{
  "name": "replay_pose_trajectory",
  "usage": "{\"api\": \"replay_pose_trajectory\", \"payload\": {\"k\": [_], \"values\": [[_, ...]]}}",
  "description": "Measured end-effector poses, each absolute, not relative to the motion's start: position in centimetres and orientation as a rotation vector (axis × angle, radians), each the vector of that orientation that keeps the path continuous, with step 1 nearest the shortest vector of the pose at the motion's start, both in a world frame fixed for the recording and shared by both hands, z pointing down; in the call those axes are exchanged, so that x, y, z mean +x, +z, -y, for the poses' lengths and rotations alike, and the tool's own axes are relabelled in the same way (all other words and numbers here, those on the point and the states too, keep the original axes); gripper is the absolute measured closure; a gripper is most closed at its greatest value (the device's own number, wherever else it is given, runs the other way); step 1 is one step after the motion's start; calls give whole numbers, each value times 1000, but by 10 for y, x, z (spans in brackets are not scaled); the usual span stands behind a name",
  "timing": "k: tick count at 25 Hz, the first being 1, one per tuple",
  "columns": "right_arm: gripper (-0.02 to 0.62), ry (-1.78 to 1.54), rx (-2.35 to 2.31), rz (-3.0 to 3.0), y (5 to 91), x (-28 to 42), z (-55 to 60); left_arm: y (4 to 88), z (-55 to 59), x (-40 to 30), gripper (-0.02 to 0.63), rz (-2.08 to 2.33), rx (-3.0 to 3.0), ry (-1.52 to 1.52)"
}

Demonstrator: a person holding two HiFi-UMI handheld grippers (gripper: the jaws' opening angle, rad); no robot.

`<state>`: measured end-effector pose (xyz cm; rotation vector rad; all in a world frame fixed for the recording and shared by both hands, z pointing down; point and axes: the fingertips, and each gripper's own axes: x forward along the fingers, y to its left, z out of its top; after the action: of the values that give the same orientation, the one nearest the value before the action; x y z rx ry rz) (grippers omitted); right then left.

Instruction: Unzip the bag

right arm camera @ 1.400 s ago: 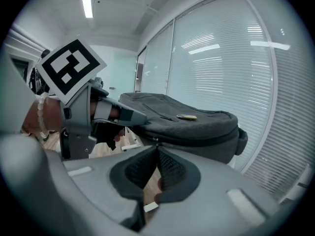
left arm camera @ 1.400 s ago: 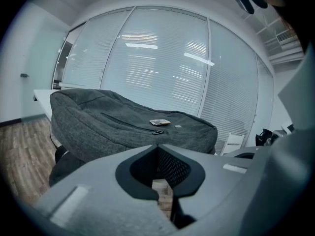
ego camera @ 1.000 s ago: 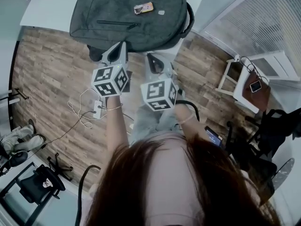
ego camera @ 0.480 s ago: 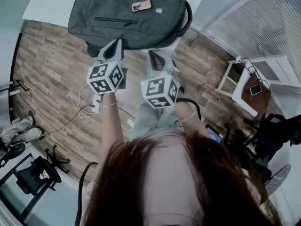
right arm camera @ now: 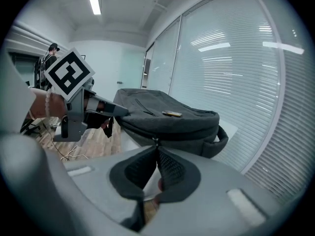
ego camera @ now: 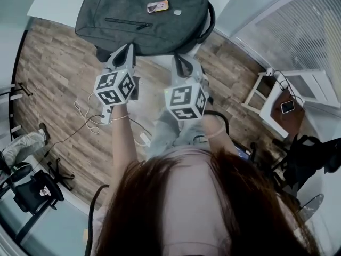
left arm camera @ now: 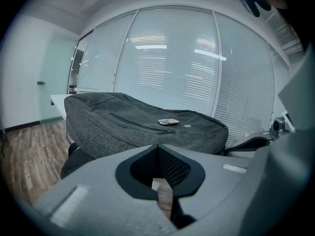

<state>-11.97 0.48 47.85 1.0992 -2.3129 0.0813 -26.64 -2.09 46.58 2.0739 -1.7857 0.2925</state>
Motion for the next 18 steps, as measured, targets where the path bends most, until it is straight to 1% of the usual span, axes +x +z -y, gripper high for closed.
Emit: {"api": "replay_pose_trajectory", "payload": {"k": [18], "values": [[585, 8, 941, 2367, 469, -95, 9, 467, 22, -266, 597, 1921, 2001, 313]]}}
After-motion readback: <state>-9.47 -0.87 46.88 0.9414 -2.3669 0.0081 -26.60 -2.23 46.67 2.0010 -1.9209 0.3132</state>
